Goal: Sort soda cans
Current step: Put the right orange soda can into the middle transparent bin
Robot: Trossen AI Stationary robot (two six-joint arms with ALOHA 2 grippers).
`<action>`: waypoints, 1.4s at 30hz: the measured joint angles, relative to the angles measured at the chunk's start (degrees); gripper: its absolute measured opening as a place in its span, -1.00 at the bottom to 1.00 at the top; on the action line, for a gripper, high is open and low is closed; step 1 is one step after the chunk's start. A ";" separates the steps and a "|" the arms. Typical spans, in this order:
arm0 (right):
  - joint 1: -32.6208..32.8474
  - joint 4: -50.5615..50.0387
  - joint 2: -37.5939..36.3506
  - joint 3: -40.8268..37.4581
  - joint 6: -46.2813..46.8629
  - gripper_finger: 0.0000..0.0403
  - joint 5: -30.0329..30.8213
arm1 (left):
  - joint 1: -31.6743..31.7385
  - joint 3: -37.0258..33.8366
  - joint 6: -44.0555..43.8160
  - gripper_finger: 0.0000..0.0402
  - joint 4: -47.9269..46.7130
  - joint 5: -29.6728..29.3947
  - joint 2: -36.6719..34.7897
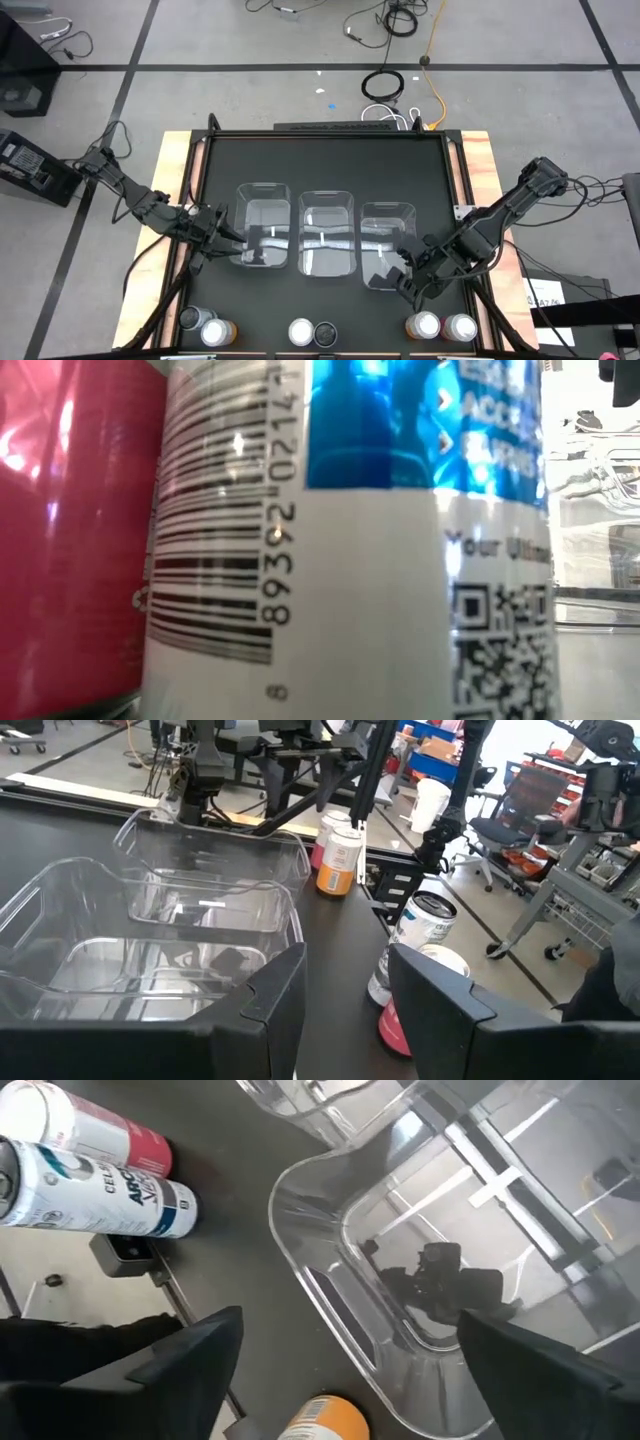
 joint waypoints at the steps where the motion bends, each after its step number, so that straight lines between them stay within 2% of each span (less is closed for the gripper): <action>1: 0.00 0.17 0.00 0.00 -0.22 0.85 -0.02 | 0.00 0.00 0.00 -0.24 0.00 0.02 0.00; 11: -0.08 1.97 0.00 0.00 2.78 0.92 -2.06 | 0.02 0.00 0.02 -0.24 0.00 0.00 0.00; 16: 0.25 1.99 0.00 0.00 4.63 0.92 -6.05 | 0.01 0.00 0.04 -0.24 0.00 0.01 0.00; 26: 4.67 1.03 0.18 0.00 12.64 0.89 -9.28 | 0.01 0.00 0.06 -0.24 0.00 0.00 0.00; 34: 9.70 1.66 0.52 0.03 20.49 0.88 -9.44 | 0.02 0.00 0.07 -0.24 -0.02 0.00 0.00; 38: 11.59 -1.18 2.68 3.52 21.72 0.88 -9.49 | 0.02 0.00 0.07 -0.24 -0.02 0.00 -0.02; 42: 12.41 -8.87 7.24 11.31 21.16 0.88 -9.44 | 0.00 0.00 0.07 -0.24 -0.02 0.00 0.00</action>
